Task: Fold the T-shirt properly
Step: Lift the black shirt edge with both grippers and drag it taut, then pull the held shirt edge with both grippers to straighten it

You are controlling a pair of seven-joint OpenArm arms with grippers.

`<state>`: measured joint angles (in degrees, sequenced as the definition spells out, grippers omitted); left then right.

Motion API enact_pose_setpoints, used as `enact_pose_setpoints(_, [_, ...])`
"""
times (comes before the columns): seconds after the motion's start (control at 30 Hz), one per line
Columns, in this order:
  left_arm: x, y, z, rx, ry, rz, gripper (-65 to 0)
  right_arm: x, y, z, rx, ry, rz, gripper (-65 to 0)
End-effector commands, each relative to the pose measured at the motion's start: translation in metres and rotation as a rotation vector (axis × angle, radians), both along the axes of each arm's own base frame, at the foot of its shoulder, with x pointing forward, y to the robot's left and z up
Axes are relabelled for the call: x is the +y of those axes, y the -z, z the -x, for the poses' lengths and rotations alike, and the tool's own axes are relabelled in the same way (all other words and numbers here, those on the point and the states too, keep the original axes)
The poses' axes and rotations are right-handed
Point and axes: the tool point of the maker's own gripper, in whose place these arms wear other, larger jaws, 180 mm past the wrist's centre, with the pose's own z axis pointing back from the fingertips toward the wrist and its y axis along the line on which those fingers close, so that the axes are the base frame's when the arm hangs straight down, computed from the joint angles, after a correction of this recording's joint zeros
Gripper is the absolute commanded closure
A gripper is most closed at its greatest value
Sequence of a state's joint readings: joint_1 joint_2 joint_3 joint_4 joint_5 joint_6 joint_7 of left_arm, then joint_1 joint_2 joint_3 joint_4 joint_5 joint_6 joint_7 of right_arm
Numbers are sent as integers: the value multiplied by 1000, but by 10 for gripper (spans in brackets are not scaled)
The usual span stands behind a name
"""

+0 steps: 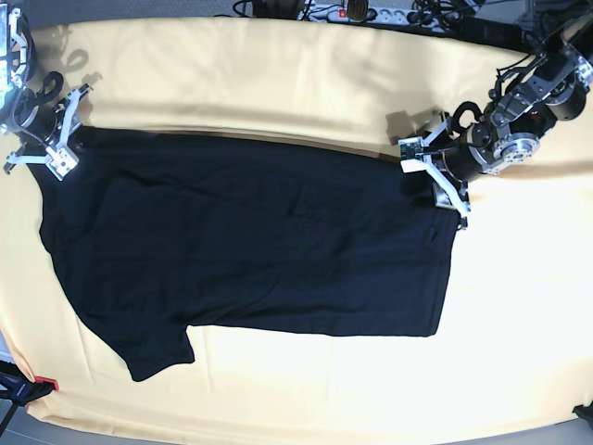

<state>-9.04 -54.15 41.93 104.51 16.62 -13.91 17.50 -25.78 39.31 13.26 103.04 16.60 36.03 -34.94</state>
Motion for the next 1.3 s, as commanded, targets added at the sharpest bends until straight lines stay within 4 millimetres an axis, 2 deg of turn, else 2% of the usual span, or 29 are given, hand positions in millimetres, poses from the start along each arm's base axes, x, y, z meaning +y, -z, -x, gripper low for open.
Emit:
enact_pose_setpoints(0.0, [8, -12, -11, -60, -22, -24, -145, -6, -14, -11, -35, -4, 24, -42])
enact_pose_setpoints(0.03, [6, -17, -13, -78, -31, -19, -73, -7, -15, -12, -29, 7, 28, 0])
enact_pose_setpoints(0.07, [4, -22, -15, -98, -38, -12, -11, -6, -17, -13, -23, 16, 28, 0])
enact_pose_setpoints(0.1, [3, -28, -17, -124, -51, -1, 0, -6, -19, -14, -20, 27, 29, 0])
enact_pose_setpoints(0.23, [-5, -57, -24, -226, -76, 45, 0, 3, -31, -13, -13, 11, 58, 0])
enact_pose_setpoints(0.33, [-6, -71, -24, -277, -60, 25, 0, 8, -40, -12, -12, -5, 95, 0])
enact_pose_setpoints(0.5, [2, -75, -23, -289, -51, -5, 0, 12, -48, -13, -24, -24, 111, 0])
enact_pose_setpoints(0.67, [14, -77, -23, -292, -44, -43, 0, 14, -49, -5, -11, -53, 128, 0])
enact_pose_setpoints(0.8, [15, -81, -25, -309, -55, -33, 0, 16, -49, -4, -10, -58, 121, 0])
enact_pose_setpoints(1.0, [18, -116, -43, -517, -112, 11, 0, 18, -49, -4, -9, -59, 108, 0])
enact_pose_setpoints(1.17, [18, -115, -43, -517, -103, 1, 0, 14, -52, -7, -29, -17, 110, 0])
enact_pose_setpoints(1.27, [18, -127, -47, -584, -110, 13, 0, 6, -56, -13, -65, 50, 119, 0])
